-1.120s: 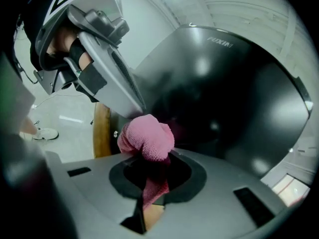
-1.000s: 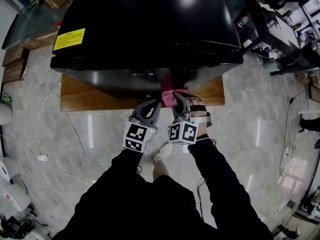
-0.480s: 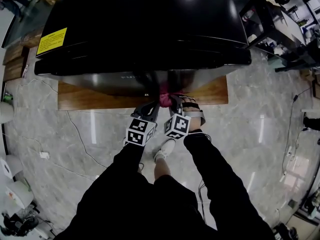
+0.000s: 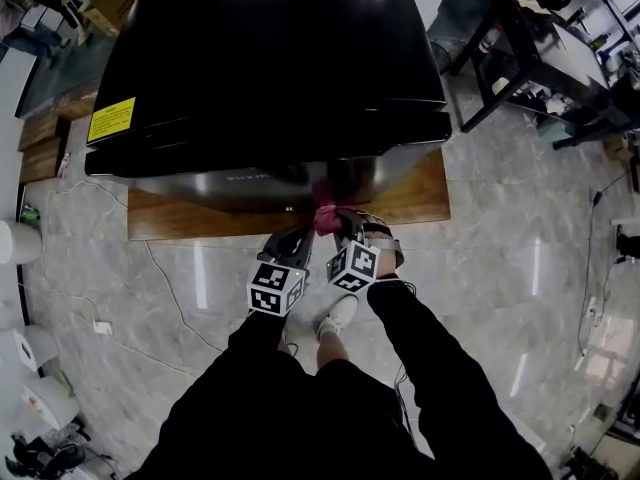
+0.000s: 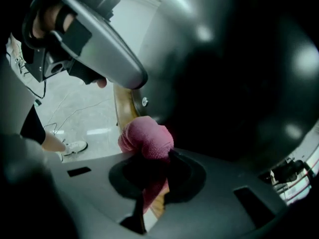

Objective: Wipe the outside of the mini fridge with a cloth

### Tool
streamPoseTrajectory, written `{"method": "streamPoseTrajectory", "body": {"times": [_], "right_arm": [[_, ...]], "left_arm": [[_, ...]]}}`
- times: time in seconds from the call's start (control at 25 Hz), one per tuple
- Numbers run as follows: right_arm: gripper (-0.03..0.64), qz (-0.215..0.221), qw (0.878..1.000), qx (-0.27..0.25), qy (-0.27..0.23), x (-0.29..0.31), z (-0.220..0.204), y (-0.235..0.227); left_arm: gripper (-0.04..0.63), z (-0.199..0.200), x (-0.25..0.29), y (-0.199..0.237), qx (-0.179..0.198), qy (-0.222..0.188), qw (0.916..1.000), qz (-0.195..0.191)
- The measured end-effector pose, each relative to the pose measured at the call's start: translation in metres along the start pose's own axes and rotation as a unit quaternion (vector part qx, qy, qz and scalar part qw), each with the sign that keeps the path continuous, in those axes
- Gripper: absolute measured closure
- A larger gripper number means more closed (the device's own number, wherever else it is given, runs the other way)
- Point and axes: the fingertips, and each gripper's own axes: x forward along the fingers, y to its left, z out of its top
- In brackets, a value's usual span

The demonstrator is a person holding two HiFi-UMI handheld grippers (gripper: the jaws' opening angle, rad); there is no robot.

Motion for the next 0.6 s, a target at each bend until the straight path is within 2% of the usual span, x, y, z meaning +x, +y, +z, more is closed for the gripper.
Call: {"method": "streamPoseTrajectory", "body": {"times": [0.24, 0.44, 0.6], "right_arm": [[0.568, -0.059, 0.989, 0.091, -0.098, -0.11, 0.022, -0.028], [0.569, -0.09, 0.967, 0.166, -0.169, -0.209, 0.028, -0.055], [0.569, -0.112, 0.947, 0.216, -0.209, -0.273, 0.021, -0.076]], "left_arm": [[0.591, 0.061, -0.041, -0.056, 0.026, -0.063, 0.9975, -0.02], [0.591, 0.108, -0.083, -0.124, 0.066, -0.105, 0.9907, -0.056], [0.591, 0.139, -0.115, -0.163, 0.078, -0.132, 0.9852, -0.076]]}}
